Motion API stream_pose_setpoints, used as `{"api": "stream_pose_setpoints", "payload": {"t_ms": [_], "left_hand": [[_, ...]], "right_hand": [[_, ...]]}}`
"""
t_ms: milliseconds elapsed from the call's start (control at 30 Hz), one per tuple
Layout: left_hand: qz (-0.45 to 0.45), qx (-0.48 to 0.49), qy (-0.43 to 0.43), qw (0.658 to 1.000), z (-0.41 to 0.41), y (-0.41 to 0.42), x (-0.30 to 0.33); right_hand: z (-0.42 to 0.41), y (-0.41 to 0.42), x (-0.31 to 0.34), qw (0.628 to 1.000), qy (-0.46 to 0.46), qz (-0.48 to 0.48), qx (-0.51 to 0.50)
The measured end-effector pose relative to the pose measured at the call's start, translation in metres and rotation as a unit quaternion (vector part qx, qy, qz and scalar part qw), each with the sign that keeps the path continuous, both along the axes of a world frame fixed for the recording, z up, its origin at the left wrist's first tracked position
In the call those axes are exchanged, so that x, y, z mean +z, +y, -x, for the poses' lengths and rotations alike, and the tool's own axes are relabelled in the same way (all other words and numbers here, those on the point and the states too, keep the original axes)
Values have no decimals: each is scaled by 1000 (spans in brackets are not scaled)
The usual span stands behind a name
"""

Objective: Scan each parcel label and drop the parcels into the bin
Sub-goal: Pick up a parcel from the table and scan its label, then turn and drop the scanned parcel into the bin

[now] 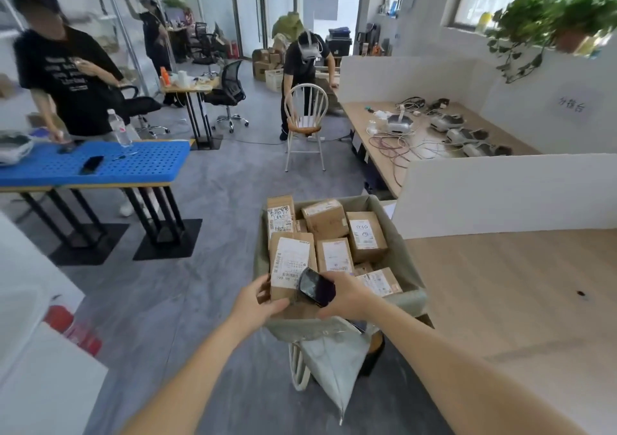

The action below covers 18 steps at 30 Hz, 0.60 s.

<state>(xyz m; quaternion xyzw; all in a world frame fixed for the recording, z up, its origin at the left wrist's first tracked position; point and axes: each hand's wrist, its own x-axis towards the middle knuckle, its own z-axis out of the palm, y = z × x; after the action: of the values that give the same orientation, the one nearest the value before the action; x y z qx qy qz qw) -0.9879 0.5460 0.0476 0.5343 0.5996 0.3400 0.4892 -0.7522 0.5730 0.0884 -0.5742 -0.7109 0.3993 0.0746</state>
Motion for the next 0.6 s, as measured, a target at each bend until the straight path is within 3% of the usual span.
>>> {"api": "stream_pose_setpoints", "payload": {"t_ms": [300, 600], "left_hand": [[55, 32, 6, 998, -1, 47, -66], [105, 24, 31, 994, 5, 74, -84]], "right_hand": [[8, 75, -67, 996, -51, 45, 59], [11, 107, -97, 992, -82, 65, 74]]}}
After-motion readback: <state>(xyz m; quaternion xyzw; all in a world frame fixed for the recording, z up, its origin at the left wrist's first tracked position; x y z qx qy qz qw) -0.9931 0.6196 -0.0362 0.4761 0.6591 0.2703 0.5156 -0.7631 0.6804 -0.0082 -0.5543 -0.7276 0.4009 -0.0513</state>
